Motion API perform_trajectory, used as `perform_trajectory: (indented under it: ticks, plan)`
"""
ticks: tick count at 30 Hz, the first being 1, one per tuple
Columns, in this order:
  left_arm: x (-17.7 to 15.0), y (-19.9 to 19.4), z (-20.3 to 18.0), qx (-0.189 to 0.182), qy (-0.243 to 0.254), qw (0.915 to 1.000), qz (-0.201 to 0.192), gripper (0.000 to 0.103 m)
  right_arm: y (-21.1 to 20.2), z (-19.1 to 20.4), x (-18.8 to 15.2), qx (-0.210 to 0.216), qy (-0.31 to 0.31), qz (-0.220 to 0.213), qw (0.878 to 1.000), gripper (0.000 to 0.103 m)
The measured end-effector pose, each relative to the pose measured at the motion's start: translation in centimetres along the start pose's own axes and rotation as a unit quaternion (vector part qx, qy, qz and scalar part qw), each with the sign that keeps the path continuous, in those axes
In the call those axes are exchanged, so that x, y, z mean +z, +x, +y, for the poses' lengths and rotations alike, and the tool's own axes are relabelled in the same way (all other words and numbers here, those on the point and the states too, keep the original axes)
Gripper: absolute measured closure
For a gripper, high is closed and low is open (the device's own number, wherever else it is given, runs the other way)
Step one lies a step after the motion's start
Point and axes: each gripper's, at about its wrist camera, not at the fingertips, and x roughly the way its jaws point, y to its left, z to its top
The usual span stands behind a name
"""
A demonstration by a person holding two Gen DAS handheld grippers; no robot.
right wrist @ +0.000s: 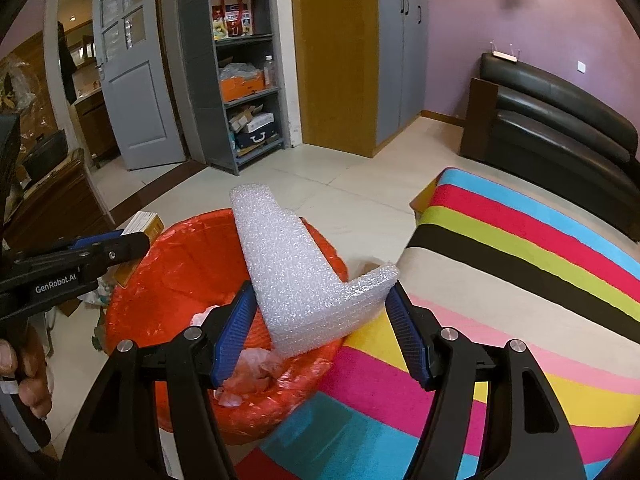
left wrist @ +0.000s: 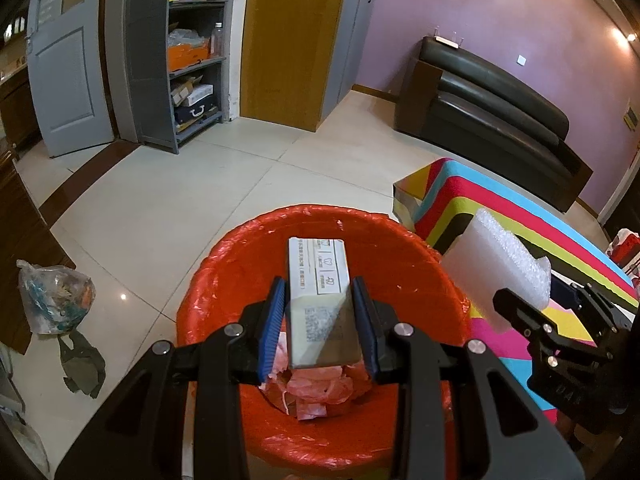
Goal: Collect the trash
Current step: 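Carry the box and foam corner over the orange wastebasket with both tools, then open both tools to drop the box and foam into the wastebasket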
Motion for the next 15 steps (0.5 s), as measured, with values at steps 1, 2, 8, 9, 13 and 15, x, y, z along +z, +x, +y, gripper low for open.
perform_trajectory:
  ticks: [1, 2, 8, 9, 13, 15]
  plan:
    - [0.0, -0.1, 0.1, 0.001, -0.001, 1.0, 0.0, 0.07, 0.1, 0.1, 0.1, 0.001, 0.0, 0.0, 1.0, 0.04]
    - [0.0, -0.2, 0.2, 0.001, -0.002, 1.0, -0.001, 0.07, 0.2, 0.4, 0.2, 0.003, -0.001, 0.0, 1.0, 0.04]
    - [-0.1, -0.3, 0.8, 0.005, -0.004, 1.0, -0.002, 0.07, 0.7, 1.3, 0.3, 0.011, -0.002, 0.001, 1.0, 0.04]
    - [0.0, -0.3, 0.9, 0.005, -0.005, 1.0, -0.002, 0.07, 0.8, 1.4, 0.3, 0.012, -0.003, 0.001, 1.0, 0.04]
    - [0.0, -0.3, 1.3, 0.007, -0.008, 0.9999, -0.002, 0.07, 1.2, 2.1, 0.3, 0.017, -0.005, 0.003, 1.0, 0.04]
    - [0.1, -0.4, 1.4, 0.008, -0.009, 0.9999, -0.003, 0.07, 1.3, 2.3, 0.3, 0.019, -0.006, 0.003, 1.0, 0.04]
